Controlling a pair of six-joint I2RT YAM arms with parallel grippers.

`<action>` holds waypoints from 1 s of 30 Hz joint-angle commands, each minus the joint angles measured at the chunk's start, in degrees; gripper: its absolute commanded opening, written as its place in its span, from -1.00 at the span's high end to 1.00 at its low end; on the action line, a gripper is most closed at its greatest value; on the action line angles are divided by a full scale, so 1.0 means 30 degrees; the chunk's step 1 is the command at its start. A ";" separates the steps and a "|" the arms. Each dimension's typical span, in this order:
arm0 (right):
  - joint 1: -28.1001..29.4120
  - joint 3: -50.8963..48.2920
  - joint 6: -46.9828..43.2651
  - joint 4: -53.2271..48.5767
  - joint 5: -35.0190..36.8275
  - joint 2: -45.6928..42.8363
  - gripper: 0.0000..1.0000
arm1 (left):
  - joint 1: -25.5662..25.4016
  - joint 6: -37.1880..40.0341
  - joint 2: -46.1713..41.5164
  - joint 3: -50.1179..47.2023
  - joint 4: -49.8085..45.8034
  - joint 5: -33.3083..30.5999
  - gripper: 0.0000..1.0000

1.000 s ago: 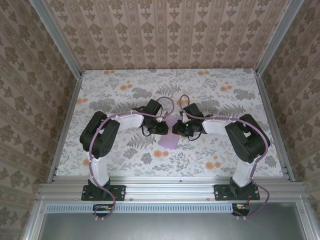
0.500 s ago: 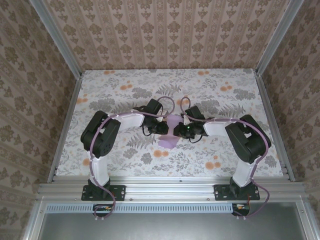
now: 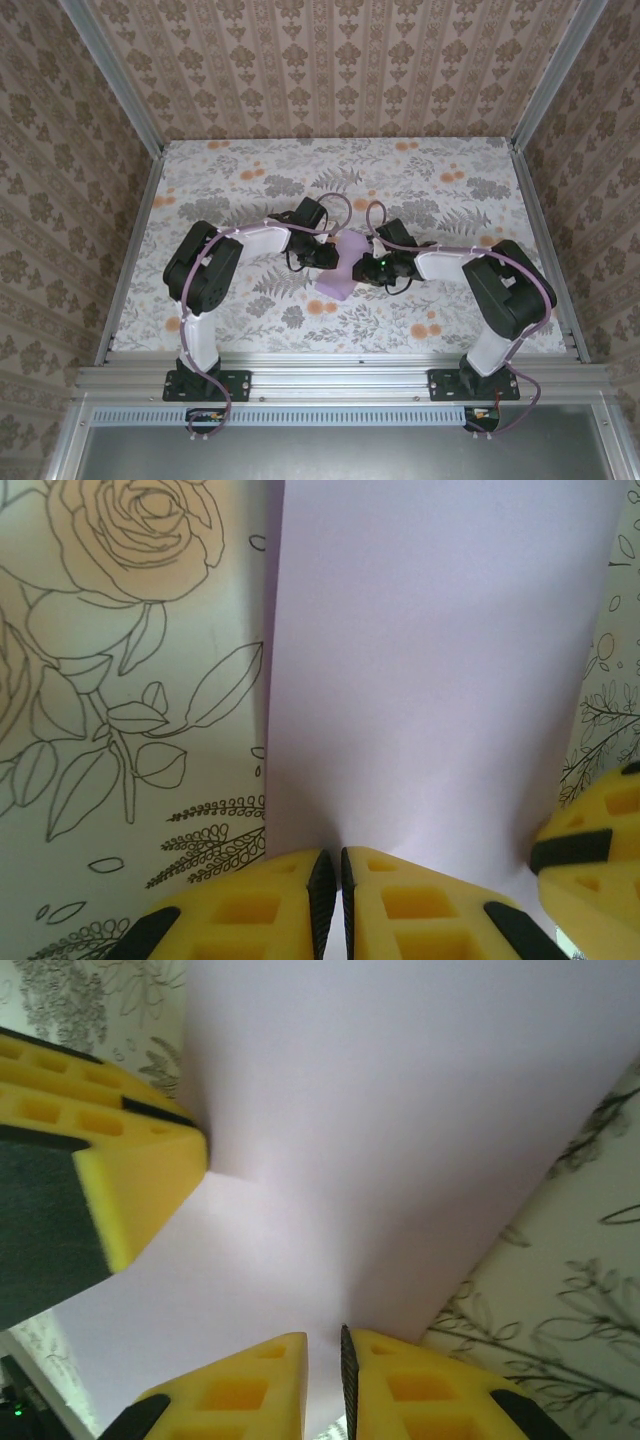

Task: Fold a paper plane with a square sheet of paper (pick it up from the middle)
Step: Fold the square sheet of paper in half at the center of the table.

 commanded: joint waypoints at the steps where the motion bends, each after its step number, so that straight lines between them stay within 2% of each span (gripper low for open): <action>1: 0.0549 0.0671 0.0875 0.0296 -0.0729 -0.0266 0.59 | -0.0053 0.0603 0.1666 -0.0805 -0.2458 -0.1619 0.66; 10: 0.1110 0.1687 0.0043 -0.0561 -0.0945 0.1895 0.59 | -0.0048 0.0661 0.1516 -0.0923 -0.2391 -0.1612 0.66; 21: 0.1248 -0.0384 -0.0907 -0.1951 -0.1963 0.0698 0.59 | 0.0126 0.0764 0.1681 -0.0865 -0.2645 -0.1851 0.66; 30: 0.1348 -0.2525 -0.0424 -0.1949 -0.1990 -0.1436 0.59 | 0.0243 0.0852 0.1694 -0.0849 -0.2696 -0.1824 0.66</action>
